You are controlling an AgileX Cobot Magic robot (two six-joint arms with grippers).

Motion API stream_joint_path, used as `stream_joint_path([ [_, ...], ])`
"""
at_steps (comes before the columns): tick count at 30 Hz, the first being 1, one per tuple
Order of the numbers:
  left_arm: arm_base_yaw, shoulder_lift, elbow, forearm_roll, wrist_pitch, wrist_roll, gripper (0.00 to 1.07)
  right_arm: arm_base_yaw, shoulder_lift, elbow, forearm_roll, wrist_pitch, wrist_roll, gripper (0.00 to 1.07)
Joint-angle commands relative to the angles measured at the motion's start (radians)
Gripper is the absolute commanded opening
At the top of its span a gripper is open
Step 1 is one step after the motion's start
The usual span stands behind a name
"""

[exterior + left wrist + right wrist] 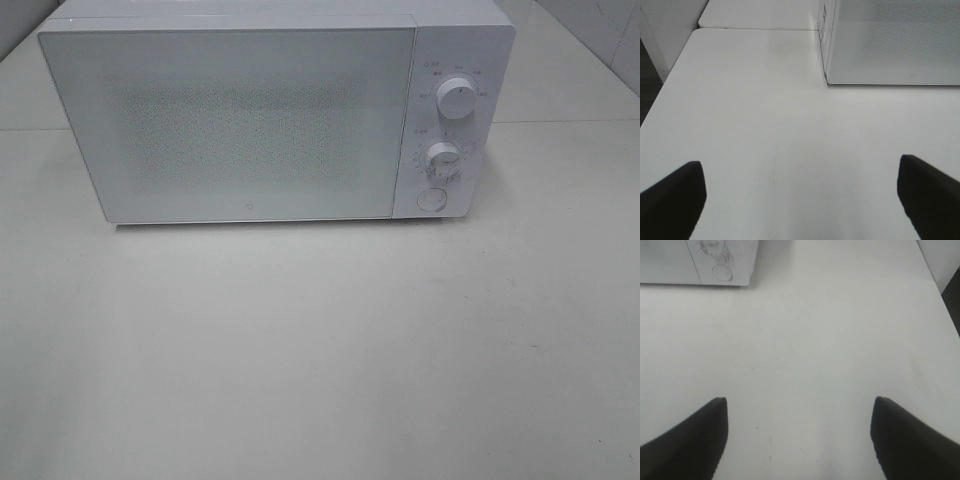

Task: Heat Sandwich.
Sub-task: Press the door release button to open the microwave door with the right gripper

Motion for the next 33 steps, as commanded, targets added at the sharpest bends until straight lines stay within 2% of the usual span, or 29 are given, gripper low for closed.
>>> stream_joint_path([
  [1,0.003,-0.026,0.004,-0.005,-0.007,-0.001,0.98,-0.019,-0.054,0.003,0.005,-0.017,-0.02,0.76],
  [23,0.003,-0.026,0.004,-0.005,-0.007,-0.001,0.98,-0.021,-0.079,0.001,-0.001,-0.023,-0.045,0.76],
  [33,0.003,-0.026,0.004,-0.005,-0.007,-0.001,0.98,-0.021,0.059,-0.039,-0.001,-0.11,-0.046,0.76],
])
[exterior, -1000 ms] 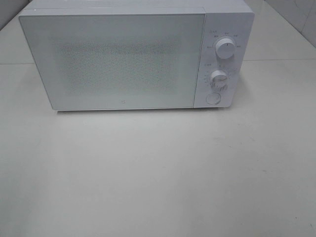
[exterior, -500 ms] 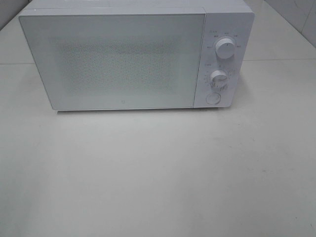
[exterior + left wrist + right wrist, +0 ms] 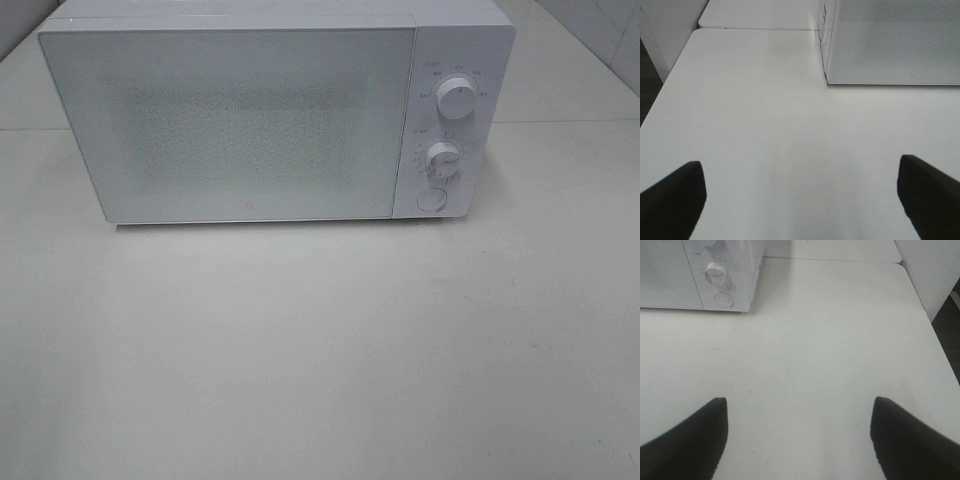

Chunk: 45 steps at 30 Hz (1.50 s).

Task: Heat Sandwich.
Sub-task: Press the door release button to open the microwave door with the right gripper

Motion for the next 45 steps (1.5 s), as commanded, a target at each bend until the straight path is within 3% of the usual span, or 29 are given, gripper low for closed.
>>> stream_joint_path([
  [1,0.003,-0.026,0.004,-0.005,-0.007,-0.001,0.98,-0.008,0.055,-0.008,-0.002,-0.076,-0.016,0.76],
  [45,0.003,-0.026,0.004,-0.005,-0.007,-0.001,0.98,-0.006,1.007,-0.005,-0.001,-1.2,0.036,0.76],
])
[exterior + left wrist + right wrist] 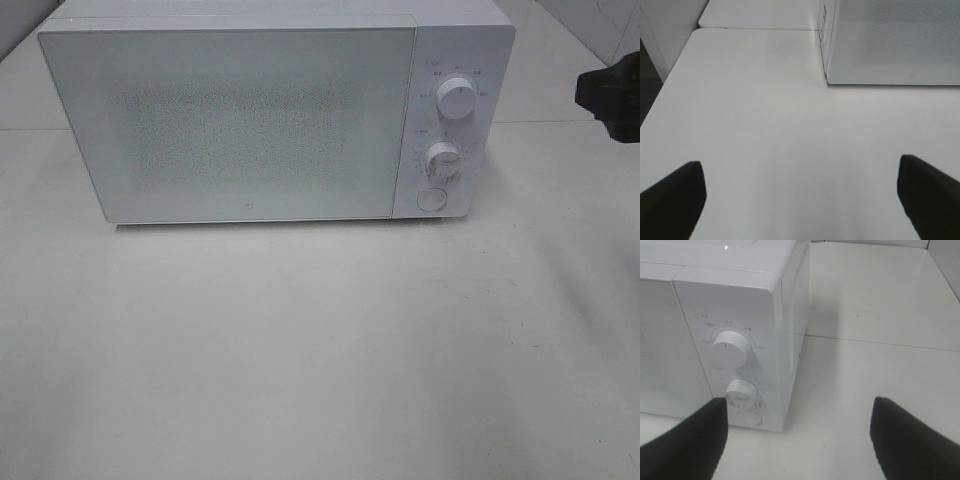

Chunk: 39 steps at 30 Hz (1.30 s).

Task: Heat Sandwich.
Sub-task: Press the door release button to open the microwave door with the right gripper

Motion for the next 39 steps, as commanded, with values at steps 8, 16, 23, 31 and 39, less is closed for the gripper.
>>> stream_joint_path([
  [8,0.003,-0.026,0.004,-0.005,-0.007,-0.001,0.98,-0.005,0.161,0.07,0.125,-0.332,-0.143,0.76],
  [16,0.003,-0.026,0.004,-0.005,-0.007,-0.001,0.98,0.065,0.27,0.169,0.344,-0.591,-0.294,0.76],
  [23,0.003,-0.026,0.004,-0.005,-0.007,-0.001,0.98,0.239,0.389,0.21,0.56,-0.788,-0.369,0.76],
  [31,0.003,-0.026,0.004,-0.005,-0.007,-0.001,0.98,0.367,0.497,0.21,0.664,-0.888,-0.368,0.76],
  [39,0.003,-0.026,0.004,-0.005,-0.007,-0.001,0.98,0.486,0.599,0.21,0.769,-0.964,-0.368,0.76],
])
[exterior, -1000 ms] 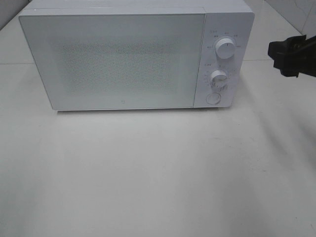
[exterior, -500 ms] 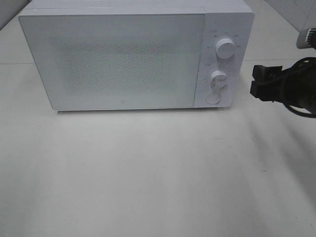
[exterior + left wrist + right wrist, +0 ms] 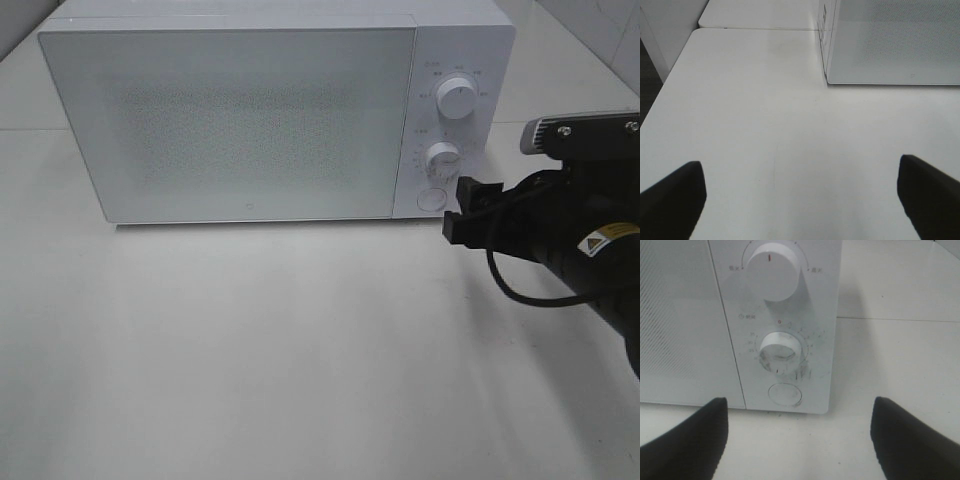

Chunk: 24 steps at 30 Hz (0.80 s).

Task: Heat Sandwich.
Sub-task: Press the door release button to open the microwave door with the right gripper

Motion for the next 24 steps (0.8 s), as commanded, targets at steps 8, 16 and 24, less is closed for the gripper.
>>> stream_joint_path([
  [8,0.003,-0.026,0.004,-0.005,-0.007,-0.001,0.98,0.11,0.079,-0.002,0.106,-0.068,-0.011,0.76],
  [16,0.003,-0.026,0.004,-0.005,-0.007,-0.001,0.98,0.148,0.102,-0.002,0.135,-0.077,-0.008,0.76],
  [24,0.003,-0.026,0.004,-0.005,-0.007,-0.001,0.98,0.148,0.102,-0.002,0.134,-0.077,0.027,0.76],
])
